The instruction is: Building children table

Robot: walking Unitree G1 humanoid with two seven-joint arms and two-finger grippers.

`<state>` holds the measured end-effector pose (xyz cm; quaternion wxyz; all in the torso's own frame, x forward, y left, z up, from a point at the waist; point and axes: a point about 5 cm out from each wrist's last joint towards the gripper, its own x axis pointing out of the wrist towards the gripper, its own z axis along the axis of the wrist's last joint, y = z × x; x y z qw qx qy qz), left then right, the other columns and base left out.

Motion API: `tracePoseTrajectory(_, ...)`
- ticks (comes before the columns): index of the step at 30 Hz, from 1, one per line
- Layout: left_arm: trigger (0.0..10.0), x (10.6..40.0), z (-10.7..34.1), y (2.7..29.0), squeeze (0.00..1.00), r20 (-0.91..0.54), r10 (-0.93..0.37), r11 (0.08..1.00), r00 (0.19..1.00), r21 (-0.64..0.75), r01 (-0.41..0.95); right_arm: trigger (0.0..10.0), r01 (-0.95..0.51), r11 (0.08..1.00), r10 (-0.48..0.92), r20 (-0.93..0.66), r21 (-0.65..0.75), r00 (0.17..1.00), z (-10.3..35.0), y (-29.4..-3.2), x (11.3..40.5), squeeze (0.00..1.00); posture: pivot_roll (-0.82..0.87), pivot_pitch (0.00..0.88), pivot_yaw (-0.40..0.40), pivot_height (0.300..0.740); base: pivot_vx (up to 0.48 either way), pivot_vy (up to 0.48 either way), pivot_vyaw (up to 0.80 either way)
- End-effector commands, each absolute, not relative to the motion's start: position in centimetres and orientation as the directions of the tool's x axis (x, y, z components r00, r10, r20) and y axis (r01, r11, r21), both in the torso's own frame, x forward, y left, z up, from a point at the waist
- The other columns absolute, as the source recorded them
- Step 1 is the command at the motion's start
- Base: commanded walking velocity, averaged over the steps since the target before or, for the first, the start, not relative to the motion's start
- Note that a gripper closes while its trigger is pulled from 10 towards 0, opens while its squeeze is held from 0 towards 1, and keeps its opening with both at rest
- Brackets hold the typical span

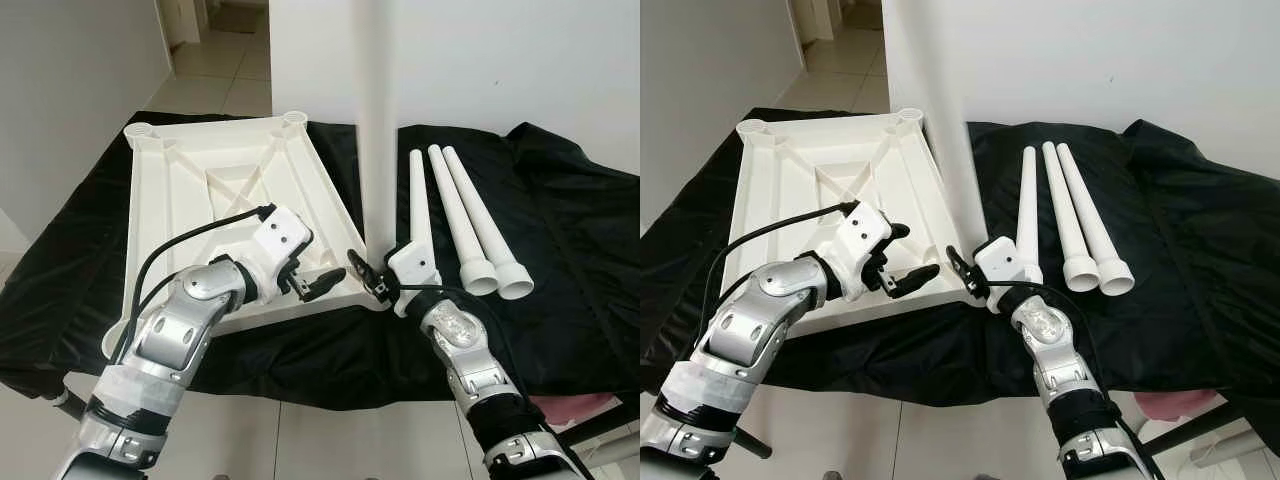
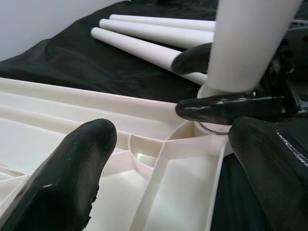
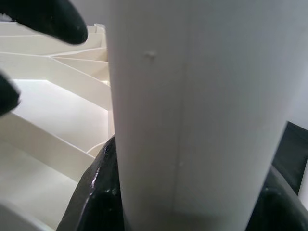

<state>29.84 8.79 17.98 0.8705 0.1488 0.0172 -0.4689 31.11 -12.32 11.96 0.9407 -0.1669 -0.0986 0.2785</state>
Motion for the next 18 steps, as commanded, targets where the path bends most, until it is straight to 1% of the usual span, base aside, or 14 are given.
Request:
tracePoseTrajectory(1,10.0,30.27,18.36,8.98,0.0,-0.142,-0.773,0.57,0.618,0.272,0.775,10.0,-0.532,0.776,0.55,-0.049,-0.34,0.834,9.16,-12.92,30.46,0.0,0.0,0.0,-0.029,0.74,0.0,0.0,0.0)
tracePoseTrajectory(3,10.0,30.31,18.36,9.01,0.0,-0.142,-0.772,0.571,0.619,0.273,0.774,10.0,-0.537,0.774,0.554,-0.052,-0.334,0.831,9.08,-12.88,30.42,0.0,0.0,0.0,-0.027,0.74,0.0,0.0,0.0)
tracePoseTrajectory(4,10.0,30.36,18.35,9.03,0.0,-0.142,-0.771,0.572,0.62,0.274,0.773,10.0,-0.543,0.784,0.554,-0.056,-0.3,0.831,8.96,-12.84,30.41,0.0,0.0,0.0,-0.025,0.74,0.0,0.0,0.0)
tracePoseTrajectory(6,10.0,30.39,18.38,9.01,0.0,-0.141,-0.771,0.571,0.621,0.276,0.773,10.0,-0.513,0.833,0.518,-0.037,-0.208,0.855,9.07,-13.04,30.65,0.0,0.0,0.0,-0.025,0.74,0.0,0.0,0.0)
tracePoseTrajectory(7,10.0,30.39,18.38,9.01,0.0,-0.141,-0.771,0.571,0.621,0.276,0.773,10.0,-0.513,0.833,0.518,-0.037,-0.208,0.855,9.07,-13.04,30.65,0.0,0.0,0.0,-0.025,0.74,0.0,0.0,0.0)
tracePoseTrajectory(9,10.0,30.41,18.41,9.0,0.0,-0.141,-0.772,0.569,0.619,0.282,0.773,10.0,-0.486,0.862,0.487,-0.027,-0.143,0.873,9.16,-13.24,30.92,0.0,0.0,0.0,-0.023,0.74,0.0,0.0,0.0)
tracePoseTrajectory(10,10.0,30.41,18.41,9.0,0.0,-0.141,-0.772,0.569,0.619,0.282,0.773,10.0,-0.486,0.862,0.487,-0.027,-0.143,0.873,9.16,-13.24,30.92,0.0,0.0,0.0,-0.023,0.74,0.0,0.0,0.0)
tracePoseTrajectory(14,10.0,30.39,18.41,8.96,0.0,-0.141,-0.773,0.566,0.619,0.288,0.773,10.0,-0.442,0.895,0.441,-0.019,-0.064,0.897,9.23,-13.58,31.26,0.0,0.0,0.0,-0.022,0.74,0.0,0.0,0.0)
tracePoseTrajectory(18,10.0,30.38,18.41,8.95,0.0,-0.14,-0.773,0.565,0.618,0.291,0.772,10.0,-0.42,0.906,0.42,-0.024,-0.042,0.907,9.11,-13.72,31.34,0.0,0.0,0.0,-0.022,0.74,0.0,0.0,0.0)
